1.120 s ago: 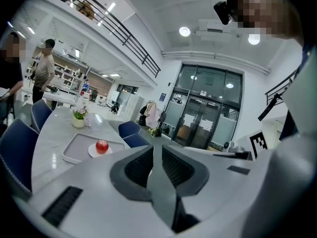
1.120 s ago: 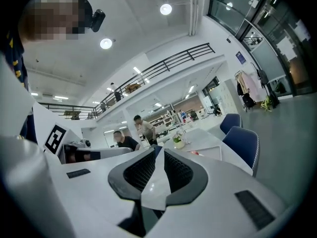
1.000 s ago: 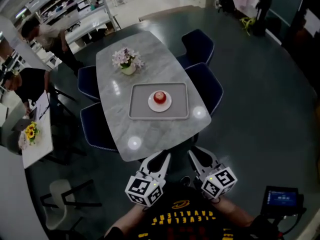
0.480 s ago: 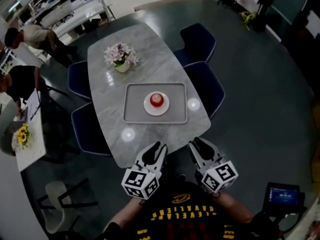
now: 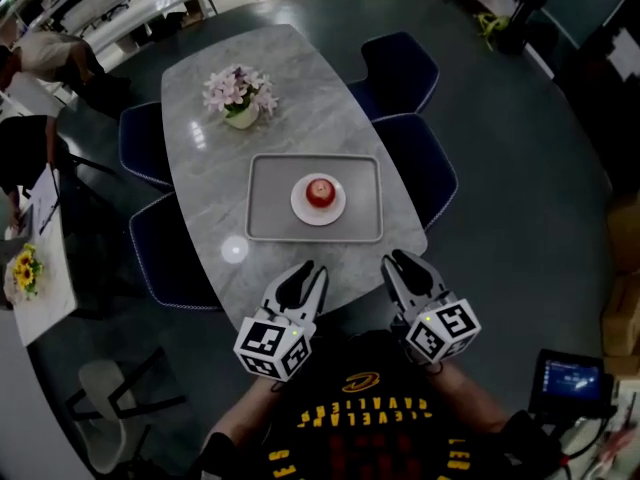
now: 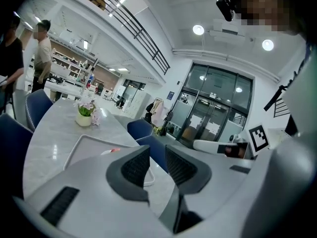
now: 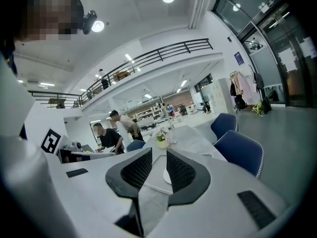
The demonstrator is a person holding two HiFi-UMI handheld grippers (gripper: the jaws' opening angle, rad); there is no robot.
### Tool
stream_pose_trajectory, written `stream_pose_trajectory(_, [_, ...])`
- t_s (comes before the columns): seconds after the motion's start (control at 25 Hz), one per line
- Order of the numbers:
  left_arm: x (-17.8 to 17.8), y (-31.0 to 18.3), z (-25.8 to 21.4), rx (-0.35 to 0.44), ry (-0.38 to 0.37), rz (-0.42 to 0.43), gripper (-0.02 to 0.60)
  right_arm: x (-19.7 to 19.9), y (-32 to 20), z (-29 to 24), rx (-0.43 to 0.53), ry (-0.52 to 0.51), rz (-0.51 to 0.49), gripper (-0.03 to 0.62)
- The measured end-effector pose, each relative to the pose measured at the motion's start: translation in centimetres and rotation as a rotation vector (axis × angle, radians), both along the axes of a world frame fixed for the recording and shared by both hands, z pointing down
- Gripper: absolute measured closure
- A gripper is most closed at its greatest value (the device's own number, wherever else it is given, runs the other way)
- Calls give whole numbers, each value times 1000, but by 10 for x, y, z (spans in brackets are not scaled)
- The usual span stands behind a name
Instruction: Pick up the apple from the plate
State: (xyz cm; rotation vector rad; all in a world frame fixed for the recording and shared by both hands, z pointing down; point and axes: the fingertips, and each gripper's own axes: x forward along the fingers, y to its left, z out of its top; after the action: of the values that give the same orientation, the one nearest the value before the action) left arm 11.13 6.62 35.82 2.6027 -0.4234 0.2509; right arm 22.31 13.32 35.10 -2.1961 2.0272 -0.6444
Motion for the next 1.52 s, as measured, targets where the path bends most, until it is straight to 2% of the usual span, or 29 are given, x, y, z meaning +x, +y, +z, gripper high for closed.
stream_pose_trajectory(0.2, [-11,-13,9,-19,10,-21,495,-3,-9,8,-52,25,-2,500])
stream_pose_trajectory(0.48, [-19,-22,22,-25,0,-54,495,-2,-20,18,-78,52,-20,501])
stream_pose_trajectory(0.68, [-21,-29,34,-30,-41,-82,495,3,-27,32,-99,16,-26,502])
stream_pose_trajectory(0.96, [-6,-56,65,-72,-119,-133,495,32,-55,62,-137,-26,-40,502])
stream_pose_trajectory(1.24, [16,-88,104,-160,-188,-199,495,60,-85,98,-213,-51,-86,502])
stream_pose_trajectory(1.52, [36,-118,153,-280,-271,-256,495,85,-116,140,-307,-111,-144,502])
